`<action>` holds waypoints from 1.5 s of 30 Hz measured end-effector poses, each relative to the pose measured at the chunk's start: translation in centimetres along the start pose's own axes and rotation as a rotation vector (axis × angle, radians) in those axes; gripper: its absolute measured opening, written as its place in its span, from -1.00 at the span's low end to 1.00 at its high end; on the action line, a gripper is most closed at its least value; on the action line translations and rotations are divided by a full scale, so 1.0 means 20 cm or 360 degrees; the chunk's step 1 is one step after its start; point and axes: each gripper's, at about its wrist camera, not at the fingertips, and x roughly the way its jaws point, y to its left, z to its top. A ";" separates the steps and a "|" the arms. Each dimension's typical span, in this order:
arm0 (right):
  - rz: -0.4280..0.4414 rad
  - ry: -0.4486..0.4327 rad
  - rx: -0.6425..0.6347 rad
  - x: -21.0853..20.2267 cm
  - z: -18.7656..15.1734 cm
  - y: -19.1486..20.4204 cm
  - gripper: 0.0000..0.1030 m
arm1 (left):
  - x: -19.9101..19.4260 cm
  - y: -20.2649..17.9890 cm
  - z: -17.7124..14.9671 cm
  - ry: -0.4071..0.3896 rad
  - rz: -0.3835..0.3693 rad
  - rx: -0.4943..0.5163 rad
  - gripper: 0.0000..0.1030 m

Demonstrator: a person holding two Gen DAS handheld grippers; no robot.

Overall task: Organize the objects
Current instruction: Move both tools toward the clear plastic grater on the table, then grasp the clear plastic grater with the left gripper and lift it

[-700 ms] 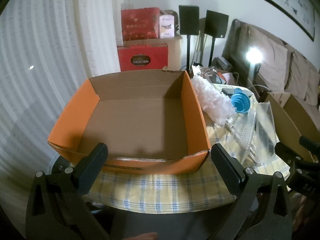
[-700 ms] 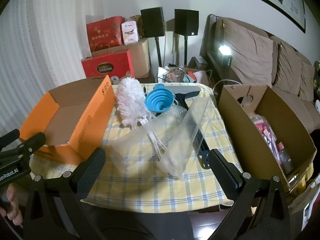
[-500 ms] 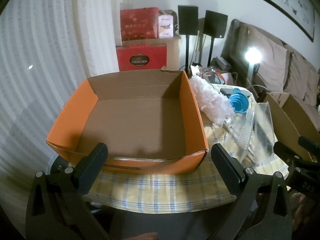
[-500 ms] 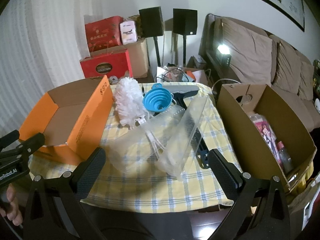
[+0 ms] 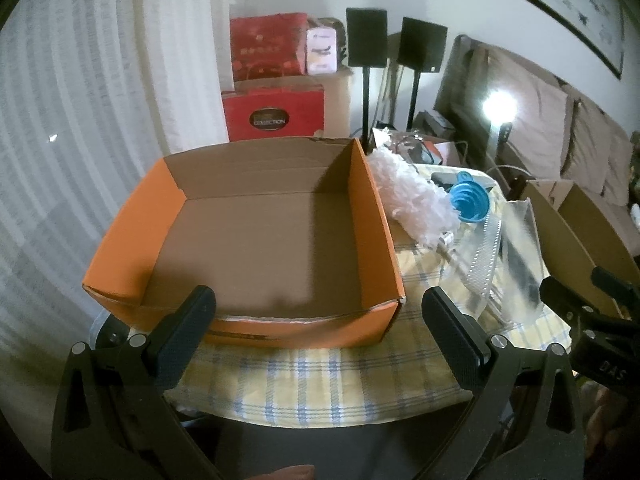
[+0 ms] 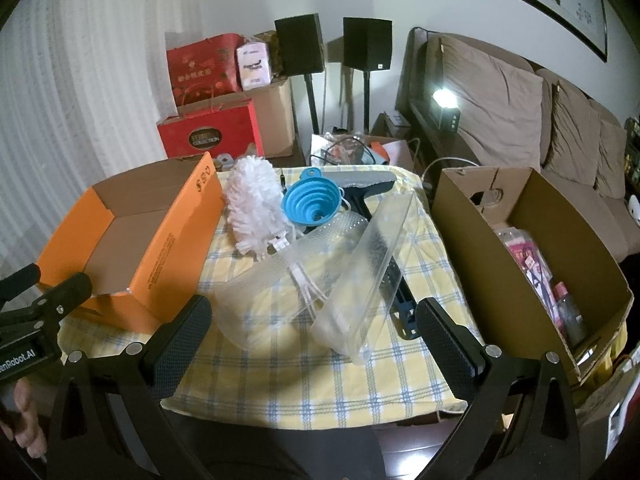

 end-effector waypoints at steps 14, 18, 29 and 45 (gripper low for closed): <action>-0.0044 0.0004 0.0024 0.03 0.01 -0.05 1.00 | 0.05 -0.10 0.02 -0.0026 -0.0100 0.0083 1.00; -0.0049 0.0006 0.0022 0.03 0.02 -0.08 1.00 | 0.07 -0.13 0.03 -0.0015 -0.0200 0.0109 1.00; -0.0076 0.0062 0.0153 0.10 0.01 -0.36 1.00 | 0.18 -0.28 0.07 0.0072 -0.0463 0.0162 0.99; 0.0093 0.0238 0.0410 0.39 0.08 -0.55 0.99 | 0.42 -0.60 0.14 0.0217 -0.0595 0.0390 0.91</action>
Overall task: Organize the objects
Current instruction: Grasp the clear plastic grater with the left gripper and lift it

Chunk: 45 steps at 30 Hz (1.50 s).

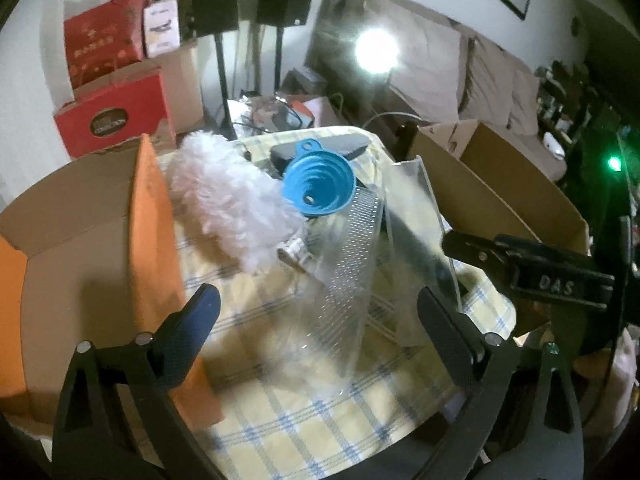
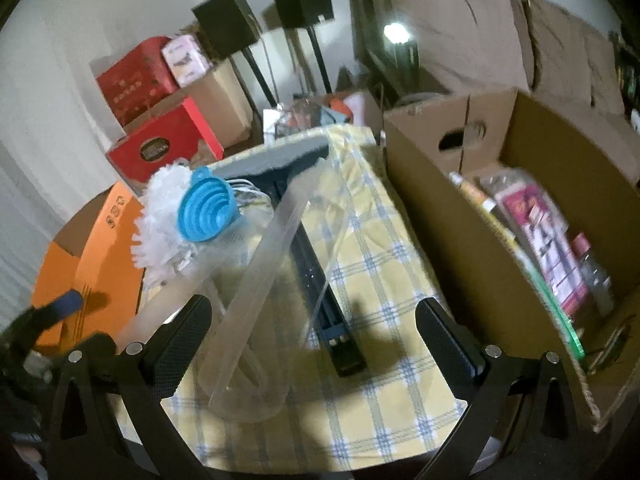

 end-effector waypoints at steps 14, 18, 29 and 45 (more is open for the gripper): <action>0.0189 0.0115 0.0143 0.20 0.08 -0.07 0.81 | 0.18 -0.06 0.00 0.0112 0.0000 0.0105 0.56; 0.0238 0.0141 0.0165 0.25 0.09 -0.08 0.81 | 0.23 -0.05 0.00 0.0159 -0.0005 0.0097 0.52; 0.0259 0.0200 0.0159 0.37 0.09 -0.08 0.70 | 0.35 0.01 -0.03 0.0282 -0.0113 -0.0003 0.04; 0.0203 0.0129 0.0013 0.25 0.09 0.00 0.18 | 0.20 -0.01 -0.05 0.0182 -0.0171 -0.0014 -0.10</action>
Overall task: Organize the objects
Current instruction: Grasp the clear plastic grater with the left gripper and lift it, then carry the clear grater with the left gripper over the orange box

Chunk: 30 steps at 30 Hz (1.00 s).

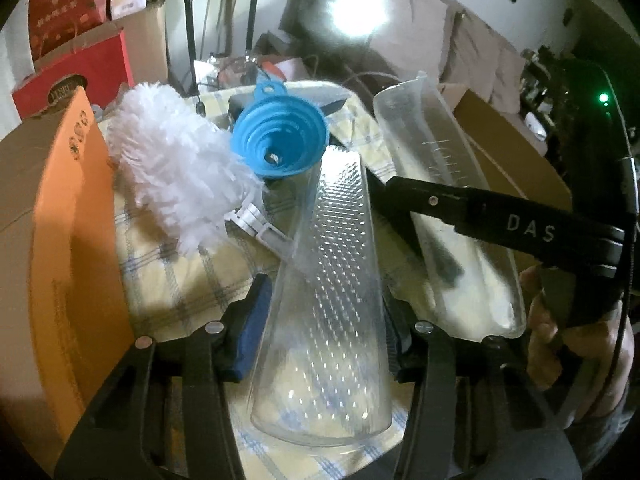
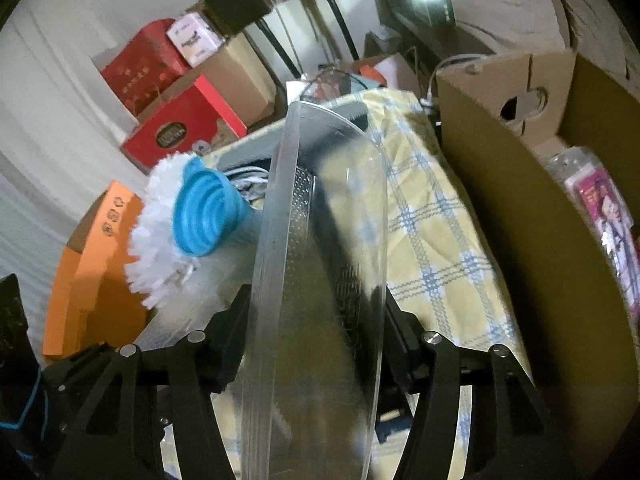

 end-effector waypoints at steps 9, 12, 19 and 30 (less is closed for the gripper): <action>-0.0062 -0.0134 -0.0076 -0.23 -0.04 0.09 0.18 | -0.20 -0.03 -0.05 -0.0114 -0.0055 -0.0017 -0.20; -0.0080 -0.0151 -0.0104 -0.27 -0.05 0.12 0.18 | -0.28 -0.02 -0.05 -0.0162 -0.0062 -0.0032 -0.20; -0.0061 -0.0179 -0.0164 -0.35 -0.08 0.20 0.18 | -0.43 0.01 -0.02 -0.0276 -0.0084 -0.0075 -0.20; -0.0018 -0.0247 -0.0312 -0.45 -0.09 0.40 0.18 | -0.75 0.14 -0.04 -0.0514 -0.0006 -0.0147 -0.20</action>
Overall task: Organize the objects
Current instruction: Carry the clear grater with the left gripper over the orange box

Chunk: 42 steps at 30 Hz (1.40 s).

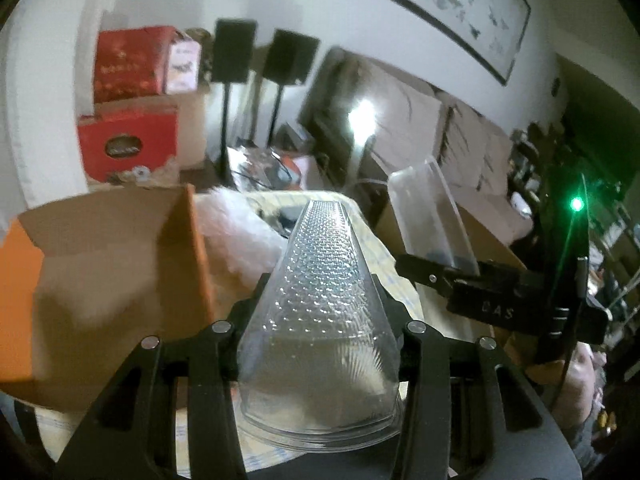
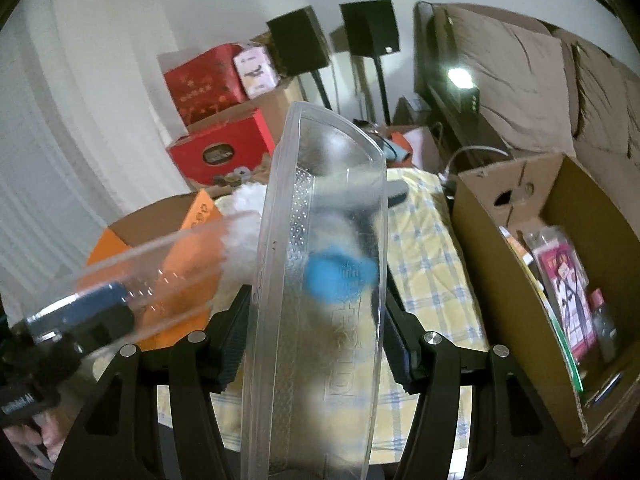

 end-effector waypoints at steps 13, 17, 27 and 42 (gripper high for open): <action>0.0161 0.0036 -0.0246 0.09 0.13 0.39 0.18 | -0.24 0.42 0.00 -0.0094 0.0248 -0.0214 -0.20; 0.0221 0.0072 -0.0300 0.16 0.15 0.51 0.18 | -0.30 0.52 -0.01 -0.0123 0.0351 -0.0242 -0.20; 0.0291 0.0186 -0.0356 0.40 0.20 0.79 0.18 | -0.31 0.74 -0.11 -0.0128 0.0475 -0.0385 -0.20; 0.0105 0.0279 -0.0407 0.71 0.18 0.98 0.25 | -0.25 0.85 -0.16 -0.0035 0.0536 -0.0389 -0.19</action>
